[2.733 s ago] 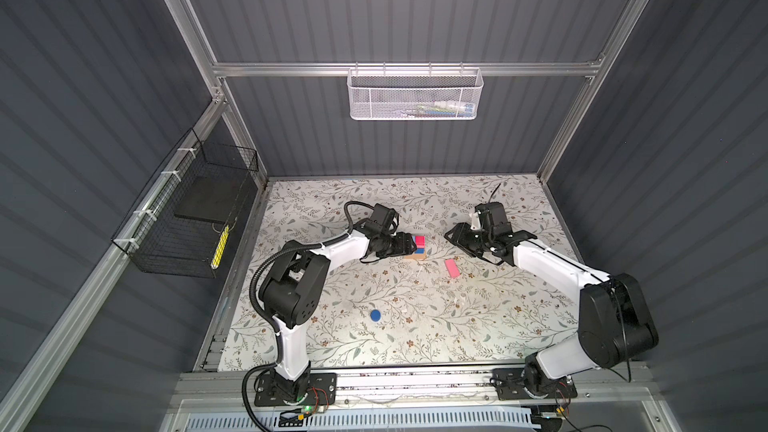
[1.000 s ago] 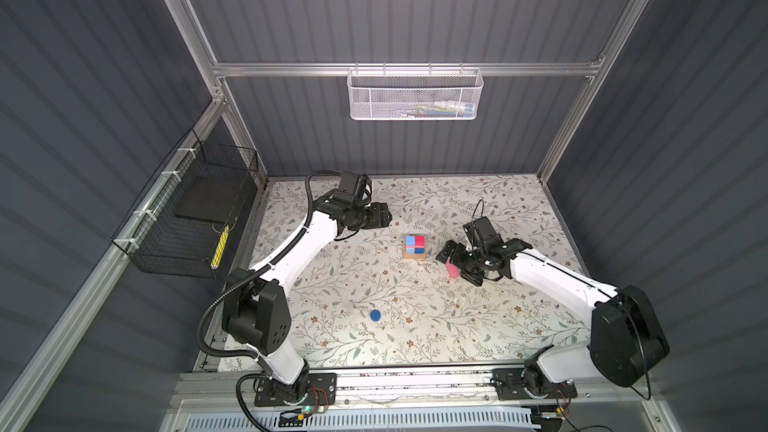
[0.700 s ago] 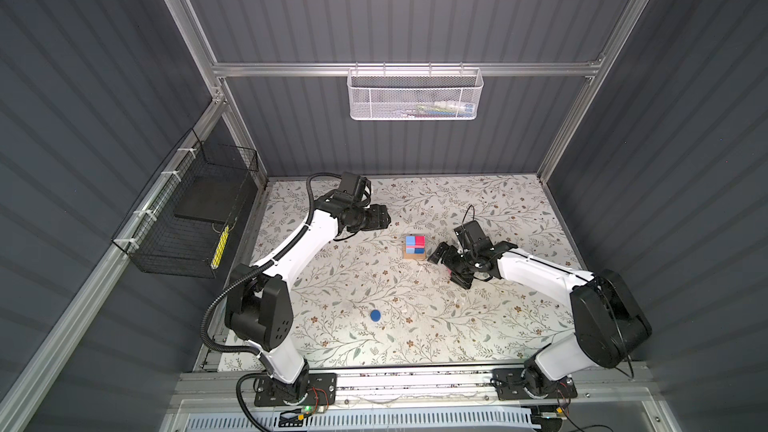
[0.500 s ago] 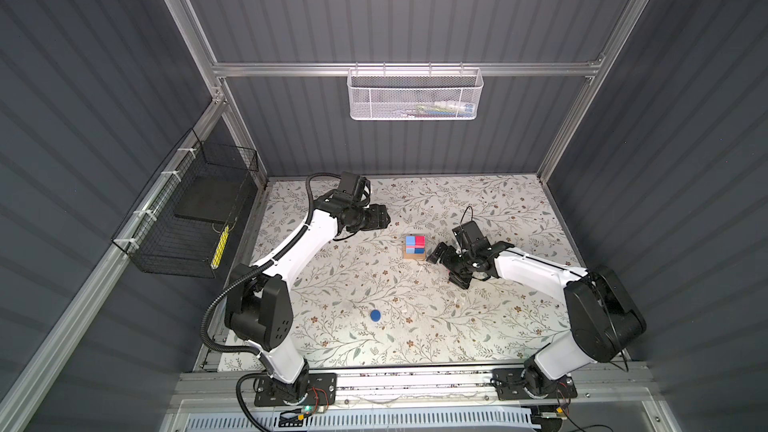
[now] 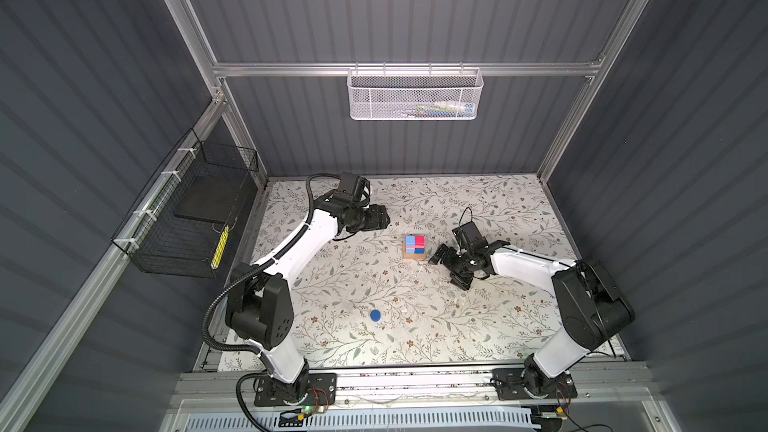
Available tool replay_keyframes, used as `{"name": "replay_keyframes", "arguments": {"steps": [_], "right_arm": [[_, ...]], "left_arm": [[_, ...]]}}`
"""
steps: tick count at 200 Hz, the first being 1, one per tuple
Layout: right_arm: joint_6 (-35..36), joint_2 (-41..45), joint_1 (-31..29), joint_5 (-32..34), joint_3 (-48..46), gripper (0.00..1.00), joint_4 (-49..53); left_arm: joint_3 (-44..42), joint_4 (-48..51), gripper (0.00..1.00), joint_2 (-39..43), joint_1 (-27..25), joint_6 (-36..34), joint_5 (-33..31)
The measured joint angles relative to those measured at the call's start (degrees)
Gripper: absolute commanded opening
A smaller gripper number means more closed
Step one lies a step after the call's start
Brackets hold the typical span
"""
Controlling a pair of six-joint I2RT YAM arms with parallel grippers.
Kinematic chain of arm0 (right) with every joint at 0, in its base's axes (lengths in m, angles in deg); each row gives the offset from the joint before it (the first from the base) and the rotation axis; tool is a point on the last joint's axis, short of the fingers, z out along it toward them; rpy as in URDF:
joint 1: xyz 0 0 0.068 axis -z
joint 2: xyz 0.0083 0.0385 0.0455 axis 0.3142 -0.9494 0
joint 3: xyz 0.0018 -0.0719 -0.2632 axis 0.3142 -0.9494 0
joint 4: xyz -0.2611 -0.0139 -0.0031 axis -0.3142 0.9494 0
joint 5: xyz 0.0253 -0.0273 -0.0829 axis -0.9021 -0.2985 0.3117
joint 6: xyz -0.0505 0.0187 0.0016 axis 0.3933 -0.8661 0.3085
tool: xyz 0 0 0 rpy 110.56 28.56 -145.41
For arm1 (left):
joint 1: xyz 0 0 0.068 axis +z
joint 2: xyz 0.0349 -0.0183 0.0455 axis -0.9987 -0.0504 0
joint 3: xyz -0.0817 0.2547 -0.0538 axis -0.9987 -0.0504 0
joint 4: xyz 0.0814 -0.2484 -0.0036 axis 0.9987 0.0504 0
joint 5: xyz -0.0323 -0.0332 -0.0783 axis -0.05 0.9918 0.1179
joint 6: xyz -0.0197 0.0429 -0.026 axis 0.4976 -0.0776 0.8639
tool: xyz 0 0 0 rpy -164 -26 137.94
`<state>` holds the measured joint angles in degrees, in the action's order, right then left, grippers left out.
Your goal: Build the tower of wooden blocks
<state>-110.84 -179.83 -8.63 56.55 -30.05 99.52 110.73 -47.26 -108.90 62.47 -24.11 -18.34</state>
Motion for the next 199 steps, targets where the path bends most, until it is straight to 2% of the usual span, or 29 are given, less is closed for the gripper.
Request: {"name": "replay_keyframes", "arguments": {"steps": [144,164,199], "right_arm": [[4.2,-4.4,9.1,0.3,5.1,0.99,-1.0],[5.0,-4.2,8.9,3.0,6.8,0.99,1.3],[5.2,0.0,6.6,12.0,7.8,0.99,8.1]], "left_arm": [[3.0,1.3,0.77,-2.2,0.3,0.0,0.2],[3.1,1.4,0.77,-2.3,0.3,-0.1,0.2],[3.4,1.5,0.77,-2.6,0.5,-0.7,0.2]]}}
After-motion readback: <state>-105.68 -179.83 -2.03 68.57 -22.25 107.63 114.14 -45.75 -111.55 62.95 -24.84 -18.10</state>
